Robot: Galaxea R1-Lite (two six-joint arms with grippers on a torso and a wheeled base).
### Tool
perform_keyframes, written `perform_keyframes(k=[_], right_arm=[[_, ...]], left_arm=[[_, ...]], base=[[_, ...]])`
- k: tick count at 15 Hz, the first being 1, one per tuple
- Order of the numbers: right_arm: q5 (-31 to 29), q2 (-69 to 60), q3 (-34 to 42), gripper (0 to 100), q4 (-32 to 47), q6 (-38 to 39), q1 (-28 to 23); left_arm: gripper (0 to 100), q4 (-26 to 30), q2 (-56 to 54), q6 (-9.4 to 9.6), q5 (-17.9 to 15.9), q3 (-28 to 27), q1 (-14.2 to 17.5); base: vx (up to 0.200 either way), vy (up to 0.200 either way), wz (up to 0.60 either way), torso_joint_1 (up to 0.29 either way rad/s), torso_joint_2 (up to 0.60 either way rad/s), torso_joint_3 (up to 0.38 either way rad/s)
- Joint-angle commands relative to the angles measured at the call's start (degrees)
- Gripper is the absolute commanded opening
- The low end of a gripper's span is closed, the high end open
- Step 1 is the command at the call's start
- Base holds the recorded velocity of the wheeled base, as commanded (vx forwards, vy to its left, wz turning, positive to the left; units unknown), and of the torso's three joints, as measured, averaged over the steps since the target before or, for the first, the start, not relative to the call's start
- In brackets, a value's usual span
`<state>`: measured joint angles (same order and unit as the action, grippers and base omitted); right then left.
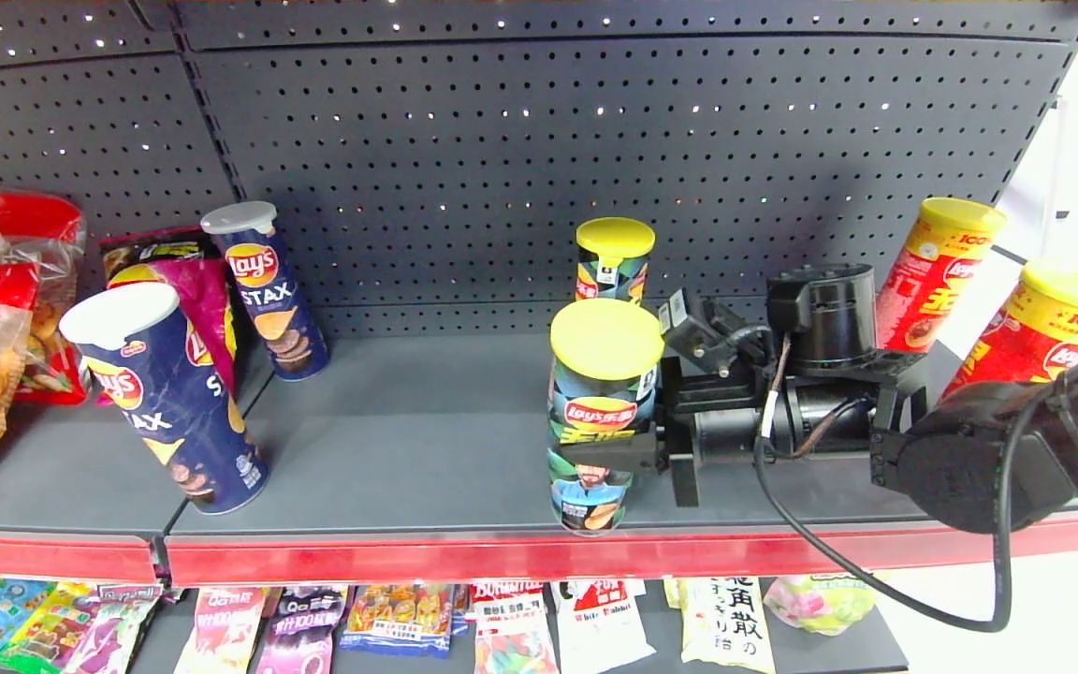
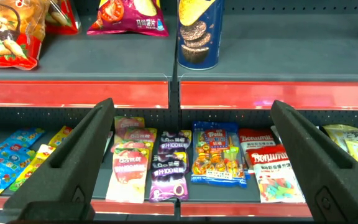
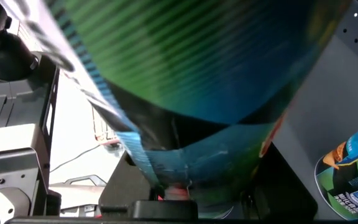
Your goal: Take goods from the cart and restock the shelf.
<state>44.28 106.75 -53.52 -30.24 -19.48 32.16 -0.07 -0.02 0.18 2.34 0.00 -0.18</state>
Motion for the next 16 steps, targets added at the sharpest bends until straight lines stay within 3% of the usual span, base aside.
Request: perform_keyframes(k=[1,12,16], right_arm=[[-0.1,0.1,0.2,100,0.1,0.0,-0.1],[-4.7,-3.0,1.8,100,0.4,2.3,-0.5],[-5.7,-6.0,5.6,100,0.4,2.3,-1.6]], left_arm=[[100,0.0,0.0,-0.01,0.0,0.0,0.0],[100,0.0,0.0,-0.01,0.0,0.0,0.0],[100,0.0,0.0,-0.01,0.0,0.0,0.0]], base=[[0.000,0.000,0.00,0.000,0.00,0.000],[0.000,0.000,0.00,0.000,0.00,0.000],[0.000,0.000,0.00,0.000,0.00,0.000]])
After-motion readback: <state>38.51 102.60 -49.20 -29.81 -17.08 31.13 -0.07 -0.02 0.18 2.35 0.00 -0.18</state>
